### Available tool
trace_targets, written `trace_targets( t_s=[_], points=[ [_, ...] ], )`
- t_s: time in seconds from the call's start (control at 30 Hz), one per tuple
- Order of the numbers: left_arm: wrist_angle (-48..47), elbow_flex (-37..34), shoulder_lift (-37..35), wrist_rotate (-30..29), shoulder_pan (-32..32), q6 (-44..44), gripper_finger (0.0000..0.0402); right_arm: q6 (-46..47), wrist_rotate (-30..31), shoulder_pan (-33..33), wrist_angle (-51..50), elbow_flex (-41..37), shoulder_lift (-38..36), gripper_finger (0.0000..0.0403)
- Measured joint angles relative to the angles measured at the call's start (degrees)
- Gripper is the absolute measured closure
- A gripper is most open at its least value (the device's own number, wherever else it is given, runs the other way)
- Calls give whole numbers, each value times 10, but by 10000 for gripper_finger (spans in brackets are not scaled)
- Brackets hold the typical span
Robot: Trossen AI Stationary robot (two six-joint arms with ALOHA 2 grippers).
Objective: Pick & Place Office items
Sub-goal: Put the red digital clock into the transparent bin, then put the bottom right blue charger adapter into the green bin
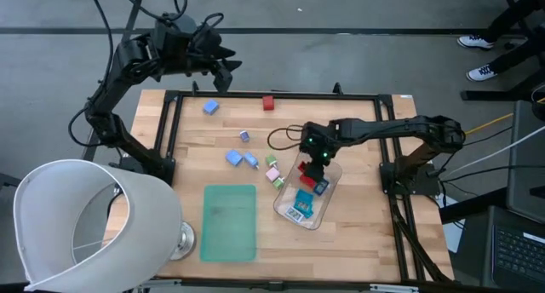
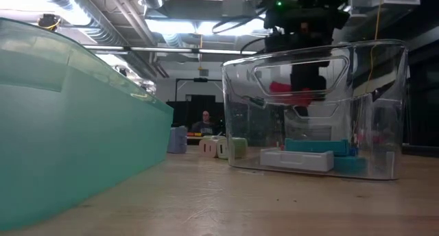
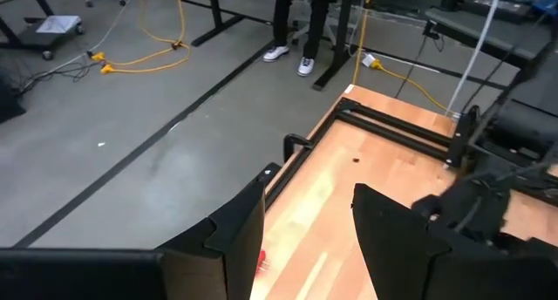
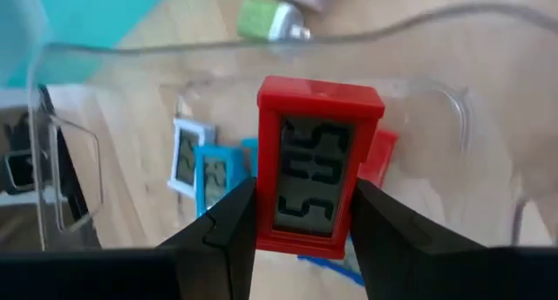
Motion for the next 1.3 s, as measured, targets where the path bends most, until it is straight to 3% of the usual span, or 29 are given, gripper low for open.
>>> trace_targets(
  t_s=[0.27, 0.5, 0.63, 0.77, 0.97, 1.1, 1.3],
  points=[
    [0, 0, 0, 18, 0, 11, 231, 14, 10, -23, 23, -3, 0, 250],
    [0, 0, 0, 17, 0, 25, 231, 90, 14, -22, 24, -3, 0, 154],
    [0, 0, 0, 17, 0, 31, 231, 149, 14, -22, 25, -3, 0, 120],
    [-1, 0, 0, 19, 0, 31, 231, 192, 20, -22, 25, -3, 0, 109],
    [-16, 0, 20, 71, -3, 37, 231, 214, 70, -25, 43, -3, 0, 108],
    [-23, 0, 44, 104, -22, 45, 231, 198, 71, -24, 132, -4, 1, 121],
    [7, -1, 80, 99, -52, 54, 231, 172, -45, -15, 401, -2, -20, 153]
  ],
)
